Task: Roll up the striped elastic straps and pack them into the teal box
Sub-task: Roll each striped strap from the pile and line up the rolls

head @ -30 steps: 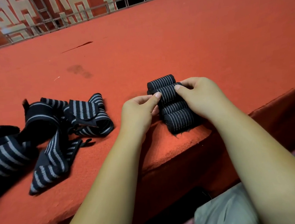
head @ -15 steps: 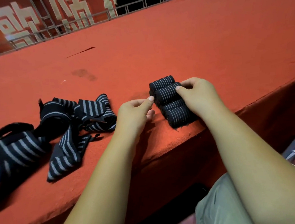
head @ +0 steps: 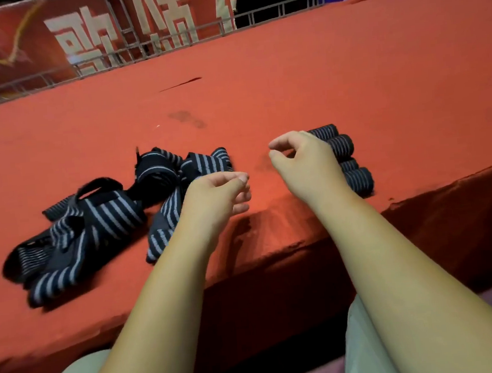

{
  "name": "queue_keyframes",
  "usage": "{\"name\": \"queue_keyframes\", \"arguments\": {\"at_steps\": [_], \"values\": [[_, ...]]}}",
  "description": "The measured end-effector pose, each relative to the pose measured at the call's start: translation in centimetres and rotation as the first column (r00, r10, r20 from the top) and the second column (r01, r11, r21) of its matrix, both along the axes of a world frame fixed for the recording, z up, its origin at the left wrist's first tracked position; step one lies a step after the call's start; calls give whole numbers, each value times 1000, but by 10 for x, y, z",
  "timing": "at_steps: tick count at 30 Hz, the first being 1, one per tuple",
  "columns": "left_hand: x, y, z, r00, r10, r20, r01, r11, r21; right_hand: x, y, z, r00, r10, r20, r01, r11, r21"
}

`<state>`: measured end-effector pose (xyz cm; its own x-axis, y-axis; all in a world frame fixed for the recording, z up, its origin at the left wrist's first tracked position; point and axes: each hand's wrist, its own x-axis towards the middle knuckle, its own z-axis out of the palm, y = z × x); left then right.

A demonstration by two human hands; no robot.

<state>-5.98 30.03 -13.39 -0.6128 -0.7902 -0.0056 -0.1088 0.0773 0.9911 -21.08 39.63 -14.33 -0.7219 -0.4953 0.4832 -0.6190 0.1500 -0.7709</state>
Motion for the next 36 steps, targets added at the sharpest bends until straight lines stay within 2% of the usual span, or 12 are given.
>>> {"name": "queue_keyframes", "arguments": {"at_steps": [10, 20, 23, 24, 26, 29, 31, 33, 36], "values": [[105, -65, 3, 964, 262, -51, -266, 959, -97, 72, -79, -9, 967, 246, 59, -250, 967, 54], [201, -123, 2, 874, 483, -59, -486, 861, -152, 130, -124, -10, 944, 328, -5, -328, 943, 60], [236, -135, -1, 793, 608, 38, -565, 758, -326, 153, -138, -16, 923, 376, -78, -367, 924, 107], [246, -138, -4, 763, 640, 88, -567, 729, -383, 160, -142, -18, 913, 398, -92, -386, 914, 128], [260, -137, -9, 742, 642, 190, -523, 733, -435, 173, -150, -22, 891, 438, -116, -417, 893, 172], [269, -132, -13, 764, 518, 385, -344, 832, -435, 190, -160, -25, 870, 474, -138, -444, 873, 201], [269, -128, -17, 752, 457, 474, -250, 864, -436, 201, -164, -27, 858, 496, -134, -467, 862, 199], [270, -128, -23, 734, 486, 474, -267, 848, -457, 210, -166, -28, 847, 517, -123, -489, 849, 201], [270, -131, -27, 750, 542, 380, -354, 813, -462, 218, -169, -29, 832, 539, -131, -507, 835, 213]]}}
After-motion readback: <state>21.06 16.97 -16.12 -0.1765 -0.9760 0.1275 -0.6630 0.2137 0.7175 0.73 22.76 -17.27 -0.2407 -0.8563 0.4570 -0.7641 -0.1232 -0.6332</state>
